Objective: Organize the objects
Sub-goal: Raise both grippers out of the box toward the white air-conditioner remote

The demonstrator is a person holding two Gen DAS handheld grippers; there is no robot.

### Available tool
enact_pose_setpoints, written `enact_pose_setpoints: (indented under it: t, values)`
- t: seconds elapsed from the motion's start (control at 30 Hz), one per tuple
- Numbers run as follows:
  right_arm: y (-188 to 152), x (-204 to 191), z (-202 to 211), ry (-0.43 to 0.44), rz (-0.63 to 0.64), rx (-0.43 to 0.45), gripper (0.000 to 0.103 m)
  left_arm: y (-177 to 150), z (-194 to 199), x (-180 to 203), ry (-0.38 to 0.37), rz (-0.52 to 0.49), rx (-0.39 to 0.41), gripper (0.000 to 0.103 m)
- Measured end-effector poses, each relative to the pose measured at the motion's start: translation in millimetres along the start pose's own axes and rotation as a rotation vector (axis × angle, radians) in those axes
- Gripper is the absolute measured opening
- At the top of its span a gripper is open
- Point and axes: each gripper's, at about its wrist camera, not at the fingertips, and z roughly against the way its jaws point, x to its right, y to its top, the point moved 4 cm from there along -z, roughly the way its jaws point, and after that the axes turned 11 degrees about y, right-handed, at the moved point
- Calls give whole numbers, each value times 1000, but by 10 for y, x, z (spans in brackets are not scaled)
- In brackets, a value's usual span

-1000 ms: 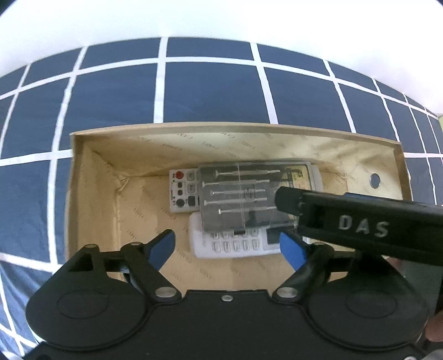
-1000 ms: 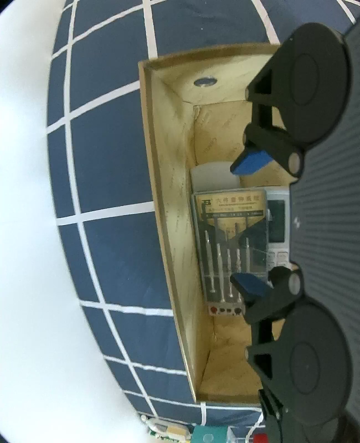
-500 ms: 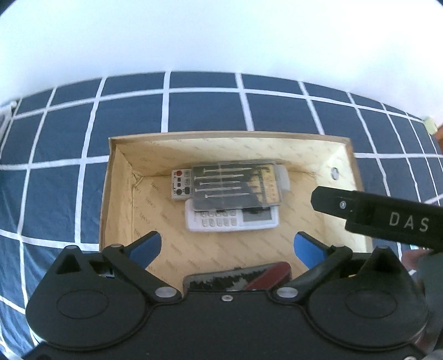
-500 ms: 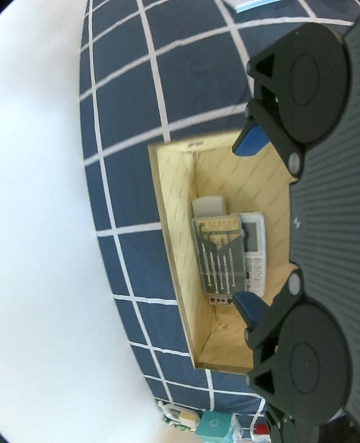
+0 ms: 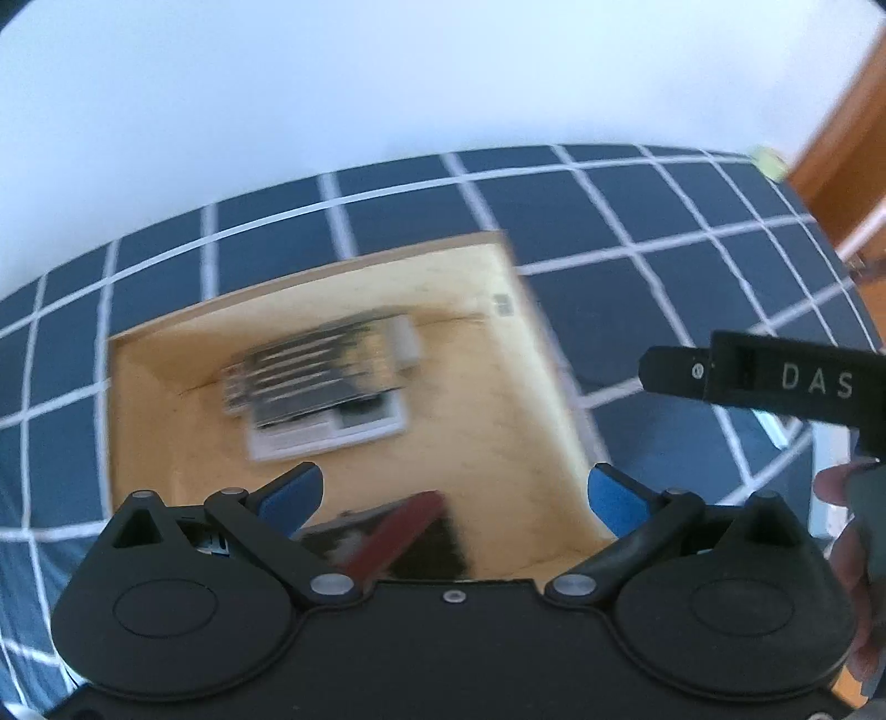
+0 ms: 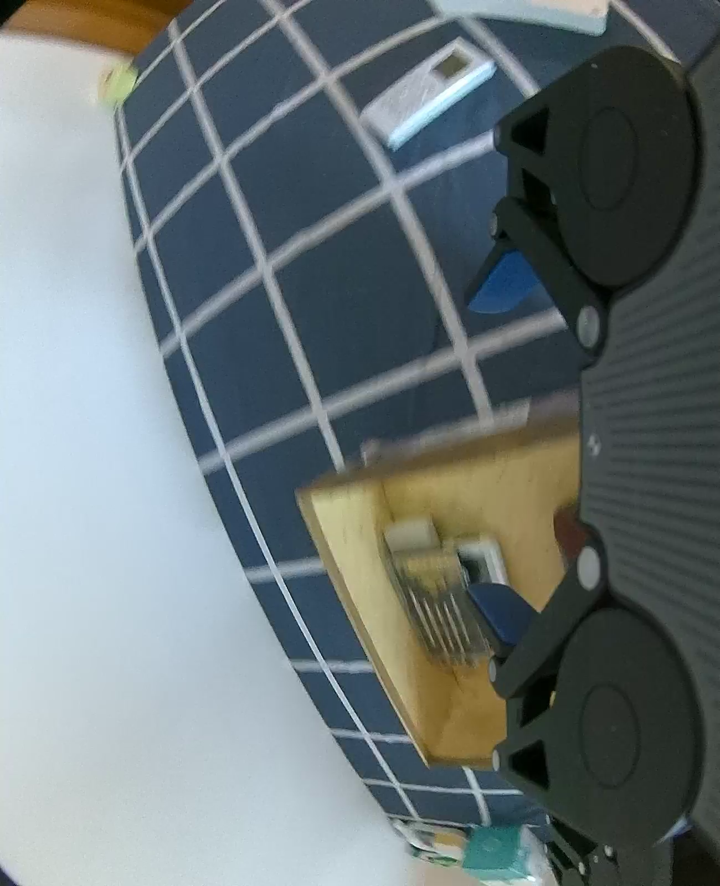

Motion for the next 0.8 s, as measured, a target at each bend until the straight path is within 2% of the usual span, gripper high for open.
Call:
enact_pose_setpoints:
  t: [0.23, 0.47, 0.8]
  values:
    - [35, 742, 352, -84, -150, 75, 103, 129, -101, 817, -52, -153, 14, 103]
    - [49, 1384, 511, -156, -281, 112, 103, 334, -264, 1559, -96, -311, 15, 103]
    - [52, 2152, 404, -221, -508, 136, 103, 593, -692, 2369, -143, -529, -18, 103]
